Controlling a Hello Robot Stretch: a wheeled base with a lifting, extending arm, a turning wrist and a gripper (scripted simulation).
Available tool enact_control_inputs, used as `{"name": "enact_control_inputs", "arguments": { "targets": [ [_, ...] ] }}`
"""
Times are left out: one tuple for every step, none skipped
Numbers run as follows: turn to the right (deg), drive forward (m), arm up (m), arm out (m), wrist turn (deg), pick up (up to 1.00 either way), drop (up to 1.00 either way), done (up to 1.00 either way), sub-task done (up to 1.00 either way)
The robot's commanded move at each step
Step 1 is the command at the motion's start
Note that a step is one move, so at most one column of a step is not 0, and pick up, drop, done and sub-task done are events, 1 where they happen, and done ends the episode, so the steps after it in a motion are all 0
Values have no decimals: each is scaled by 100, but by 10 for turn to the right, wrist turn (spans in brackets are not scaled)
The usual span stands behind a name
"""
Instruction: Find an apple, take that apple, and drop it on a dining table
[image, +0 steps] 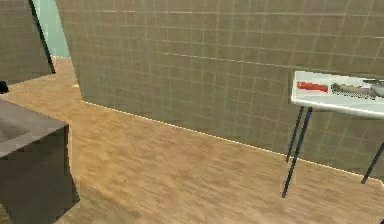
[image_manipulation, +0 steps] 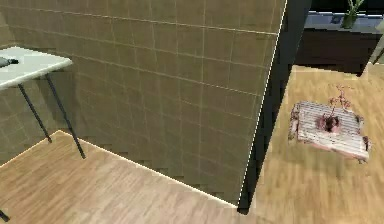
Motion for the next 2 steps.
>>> {"name": "enact_control_inputs", "arguments": {
  "targets": [
    [0,100,0,0,0,0,0,0,0],
    [-60,0,0,0,0,0,0,0,0]
  ]
}}
